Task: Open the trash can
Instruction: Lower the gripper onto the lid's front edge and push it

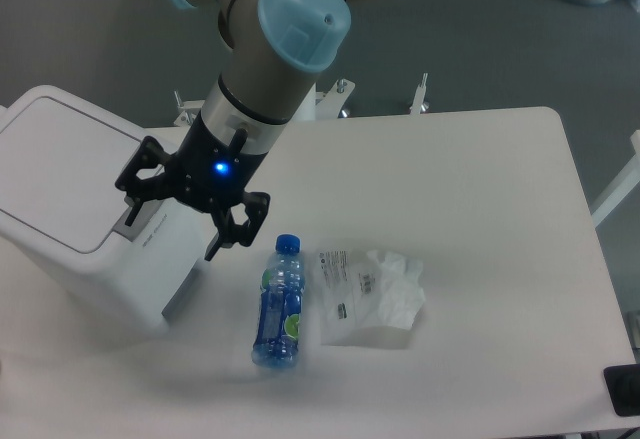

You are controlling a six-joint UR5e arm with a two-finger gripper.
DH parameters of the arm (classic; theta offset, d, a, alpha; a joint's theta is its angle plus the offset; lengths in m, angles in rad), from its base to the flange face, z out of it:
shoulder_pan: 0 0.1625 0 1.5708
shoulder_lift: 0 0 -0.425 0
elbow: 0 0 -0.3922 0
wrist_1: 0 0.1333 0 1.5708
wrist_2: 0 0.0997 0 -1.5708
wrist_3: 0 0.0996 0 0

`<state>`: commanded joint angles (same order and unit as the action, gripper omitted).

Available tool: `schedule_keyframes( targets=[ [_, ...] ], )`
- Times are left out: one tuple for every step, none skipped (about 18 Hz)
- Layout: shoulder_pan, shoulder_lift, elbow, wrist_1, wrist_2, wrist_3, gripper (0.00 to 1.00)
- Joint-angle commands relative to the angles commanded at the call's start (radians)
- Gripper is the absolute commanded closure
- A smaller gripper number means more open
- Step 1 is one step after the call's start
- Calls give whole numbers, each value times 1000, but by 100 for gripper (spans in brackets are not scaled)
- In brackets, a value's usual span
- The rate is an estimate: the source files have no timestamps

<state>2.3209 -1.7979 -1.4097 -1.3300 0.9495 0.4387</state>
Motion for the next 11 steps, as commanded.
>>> schedule_keyframes(
  targets=[
    [2, 0, -5, 0, 2, 0, 0],
    [2, 2, -5, 2, 2, 0, 0],
    [2, 2, -6, 0, 2, 0, 0],
    [2, 2, -8, 2, 3, 2, 0],
    [2, 3, -9, 0, 3, 2, 0],
    [3, 5, -11, 0, 3, 5, 0],
    [3, 11, -17, 0, 5, 6, 0],
    [3, 17, -28, 2, 5, 8, 0],
    [3, 23, -35, 3, 5, 9, 0],
    [5, 23, -43, 2, 5, 12, 0],
    [5, 25, -49, 2, 5, 12, 0]
  ],
)
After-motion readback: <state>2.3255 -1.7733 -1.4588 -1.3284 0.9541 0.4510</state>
